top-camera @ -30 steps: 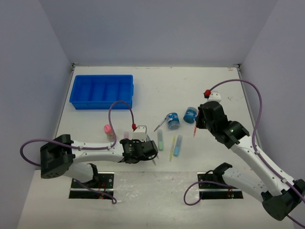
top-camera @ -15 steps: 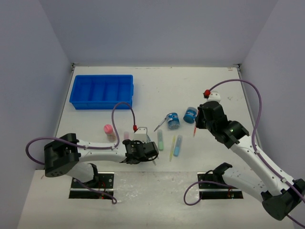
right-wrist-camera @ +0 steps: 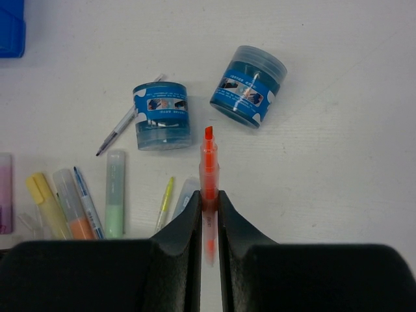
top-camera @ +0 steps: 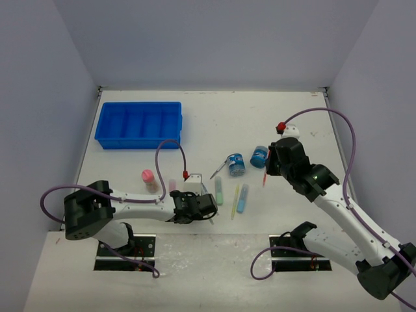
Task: Sort the stationery into containers
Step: Close the pen cap on the pen.
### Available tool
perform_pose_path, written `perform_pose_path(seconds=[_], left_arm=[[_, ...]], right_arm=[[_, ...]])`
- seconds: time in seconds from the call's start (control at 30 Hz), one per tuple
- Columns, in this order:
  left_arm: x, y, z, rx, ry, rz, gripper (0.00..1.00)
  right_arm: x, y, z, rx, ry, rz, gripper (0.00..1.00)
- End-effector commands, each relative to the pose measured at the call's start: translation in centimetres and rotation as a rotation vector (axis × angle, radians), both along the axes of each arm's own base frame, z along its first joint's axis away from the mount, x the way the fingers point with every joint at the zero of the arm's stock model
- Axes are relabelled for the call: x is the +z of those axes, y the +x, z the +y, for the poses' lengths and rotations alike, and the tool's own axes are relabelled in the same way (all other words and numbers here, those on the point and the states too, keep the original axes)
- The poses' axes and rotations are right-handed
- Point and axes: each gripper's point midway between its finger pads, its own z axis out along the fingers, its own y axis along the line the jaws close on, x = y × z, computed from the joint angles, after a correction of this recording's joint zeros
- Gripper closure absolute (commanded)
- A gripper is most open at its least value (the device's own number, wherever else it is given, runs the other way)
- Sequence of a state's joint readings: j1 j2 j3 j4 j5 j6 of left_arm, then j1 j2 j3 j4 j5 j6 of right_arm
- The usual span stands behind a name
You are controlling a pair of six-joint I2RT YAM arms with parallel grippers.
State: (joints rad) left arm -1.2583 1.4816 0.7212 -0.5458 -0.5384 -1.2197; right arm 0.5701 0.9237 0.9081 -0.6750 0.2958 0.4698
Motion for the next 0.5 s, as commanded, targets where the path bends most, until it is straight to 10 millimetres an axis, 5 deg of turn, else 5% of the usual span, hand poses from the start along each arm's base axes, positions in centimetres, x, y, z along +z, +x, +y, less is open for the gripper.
perform_pose_path(seconds=[0.0, 0.1, 0.27, 0.37, 0.43, 0.47], left_arm=[[1.1, 0.2, -0.1, -0.002, -0.023, -0.025, 1.0], [3.4, 1.0, -0.5, -0.018, -0.023, -0.066, 1.0], [11.1, 3.9, -2.0, -0.042, -0.05, -0.241, 1.0], [19.1, 8.9, -3.3, -0.048, -0.112, -0.469, 1.0], [24.7, 14.2, -3.3, -0.004, -0.221, -0.591, 1.0], [26.9, 14.8, -4.8, -0.086, -0.375, -0.594, 1.0]], right_arm=[[0.9, 0.5, 0.4, 0.013, 0.017, -0.034, 1.0], [1.1, 0.7, 0.5, 0.012, 0.021, -0.043, 1.0], [2.5, 0.6, 2.2, 0.092, 0.105, -0.1, 1.0], [3.9, -0.3, 5.6, 0.287, 0.242, -0.201, 1.0], [7.4, -1.8, 8.1, 0.458, 0.381, -0.348, 1.0], [6.4, -2.7, 8.9, 0.515, 0.419, -0.358, 1.0]])
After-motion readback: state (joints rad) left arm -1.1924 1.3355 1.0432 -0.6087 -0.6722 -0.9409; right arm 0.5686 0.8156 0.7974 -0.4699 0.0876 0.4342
